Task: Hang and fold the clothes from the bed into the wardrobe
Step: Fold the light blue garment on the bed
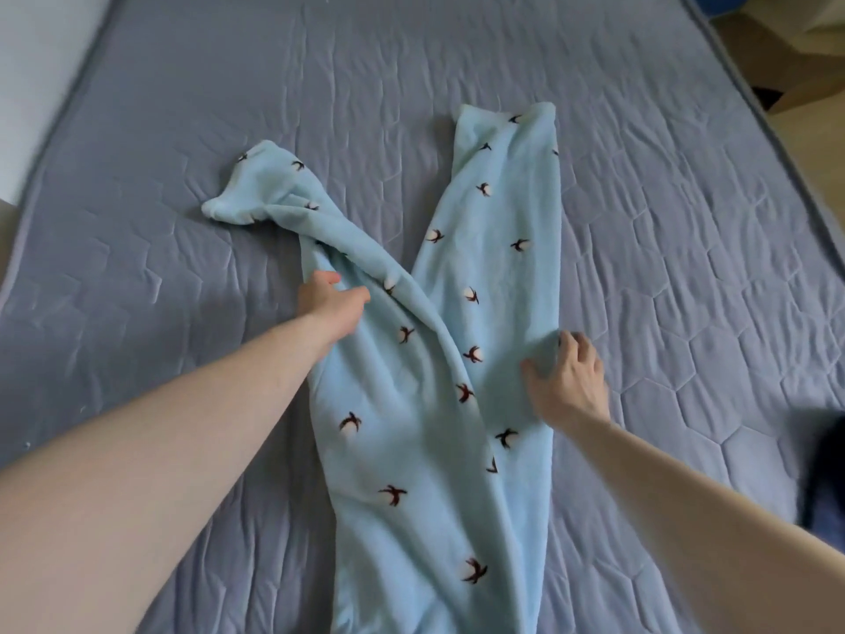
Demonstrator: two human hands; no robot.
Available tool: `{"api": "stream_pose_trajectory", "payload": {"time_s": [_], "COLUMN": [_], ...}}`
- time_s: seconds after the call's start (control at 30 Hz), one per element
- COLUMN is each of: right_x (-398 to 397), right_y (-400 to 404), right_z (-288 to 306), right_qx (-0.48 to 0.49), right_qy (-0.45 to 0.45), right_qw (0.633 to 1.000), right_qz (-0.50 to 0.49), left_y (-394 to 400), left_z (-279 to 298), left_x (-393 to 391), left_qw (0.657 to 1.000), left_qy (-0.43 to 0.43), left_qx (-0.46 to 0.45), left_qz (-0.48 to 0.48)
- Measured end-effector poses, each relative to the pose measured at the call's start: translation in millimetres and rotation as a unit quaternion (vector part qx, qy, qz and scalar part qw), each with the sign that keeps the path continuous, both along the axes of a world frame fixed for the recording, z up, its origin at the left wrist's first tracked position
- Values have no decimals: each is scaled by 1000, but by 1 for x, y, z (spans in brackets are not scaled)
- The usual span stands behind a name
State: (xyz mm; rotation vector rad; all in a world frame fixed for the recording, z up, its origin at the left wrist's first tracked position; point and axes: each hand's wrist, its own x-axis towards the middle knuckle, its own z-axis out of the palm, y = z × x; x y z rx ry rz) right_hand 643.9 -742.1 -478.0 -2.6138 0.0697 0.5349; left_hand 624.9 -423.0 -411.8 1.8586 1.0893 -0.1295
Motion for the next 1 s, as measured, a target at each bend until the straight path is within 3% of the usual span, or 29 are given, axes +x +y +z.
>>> {"api": "stream_pose_trajectory", "payload": {"time_s": [0.17,0.37,0.43,0.57,0.67,0.8,0.9,1.0], "right_x": [3,-14,-12,-8,-8,-7,-5,-2], "right_y": [-10,-12,-14,-16,-16,-13,-11,-10], "right_z": [-44,-73,-76,-79,-77,-75,-75,-75], "right_qx": [-33,-8,-19,-24,-20,-22,-17,-14], "right_qy": [-18,-123,-140,-140,-135,-128,-128,-130], "right_qw": [998,992,990,990,991,991,992,991], "right_qz": [53,32,21,11,5,2,3,1], "left_y": [8,23,29,22,-11,-82,-135,-165], "left_z": [-11,-39,-47,-39,-5,24,8,-18], "left_x": [56,109,123,154,190,240,259,256], "left_qw": [992,972,965,962,944,910,901,898], "left_qy": [-62,-87,-84,-128,-229,-274,-154,12], "left_qx": [-36,-59,-29,70,188,277,263,164], "left_qz": [100,209,247,232,148,-143,-308,-408]}}
